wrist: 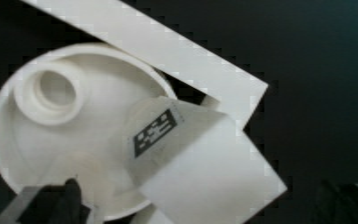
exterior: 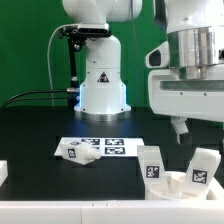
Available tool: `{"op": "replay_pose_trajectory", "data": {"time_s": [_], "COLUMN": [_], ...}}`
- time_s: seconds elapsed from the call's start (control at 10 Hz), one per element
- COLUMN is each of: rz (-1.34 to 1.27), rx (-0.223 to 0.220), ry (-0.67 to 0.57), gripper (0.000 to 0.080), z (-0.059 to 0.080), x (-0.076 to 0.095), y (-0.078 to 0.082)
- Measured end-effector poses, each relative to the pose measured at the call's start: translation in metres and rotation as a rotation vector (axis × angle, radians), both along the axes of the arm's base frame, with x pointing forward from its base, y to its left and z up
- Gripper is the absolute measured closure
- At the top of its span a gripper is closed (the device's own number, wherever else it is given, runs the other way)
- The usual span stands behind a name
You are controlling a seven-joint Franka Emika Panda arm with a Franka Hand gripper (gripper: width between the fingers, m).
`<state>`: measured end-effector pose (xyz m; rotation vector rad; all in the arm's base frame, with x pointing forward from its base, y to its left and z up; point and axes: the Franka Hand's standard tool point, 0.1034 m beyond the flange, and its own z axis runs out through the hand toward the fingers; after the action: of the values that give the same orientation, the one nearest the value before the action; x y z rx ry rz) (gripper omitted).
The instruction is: Assemble stool
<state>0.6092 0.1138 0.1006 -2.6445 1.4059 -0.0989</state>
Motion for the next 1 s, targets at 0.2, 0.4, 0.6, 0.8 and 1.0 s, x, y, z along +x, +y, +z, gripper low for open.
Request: {"op": "replay_pose_trajectory", "data": {"time_s": [0.2,0.4,0.6,0.8,1.0], "rz": [0.176,0.545,0.695,0.809,1.008], "rx": [-0.028,-0.071,-0.082,-0.109,-0.156], "ry": [-0.012,-0.041,-0.053,-0.057,-0.054], "gripper": [0.0149,0.0150,0.0150,0.0150,0.0150], "z": [-0.0001,0.0040,0.0041,0.0032,0.0027], "x": [-0.0002,0.0035,0.0016,0.0022,0.0019], "y": [0.0004,0.0004,0.0035,-0.0021,-0.0055]}}
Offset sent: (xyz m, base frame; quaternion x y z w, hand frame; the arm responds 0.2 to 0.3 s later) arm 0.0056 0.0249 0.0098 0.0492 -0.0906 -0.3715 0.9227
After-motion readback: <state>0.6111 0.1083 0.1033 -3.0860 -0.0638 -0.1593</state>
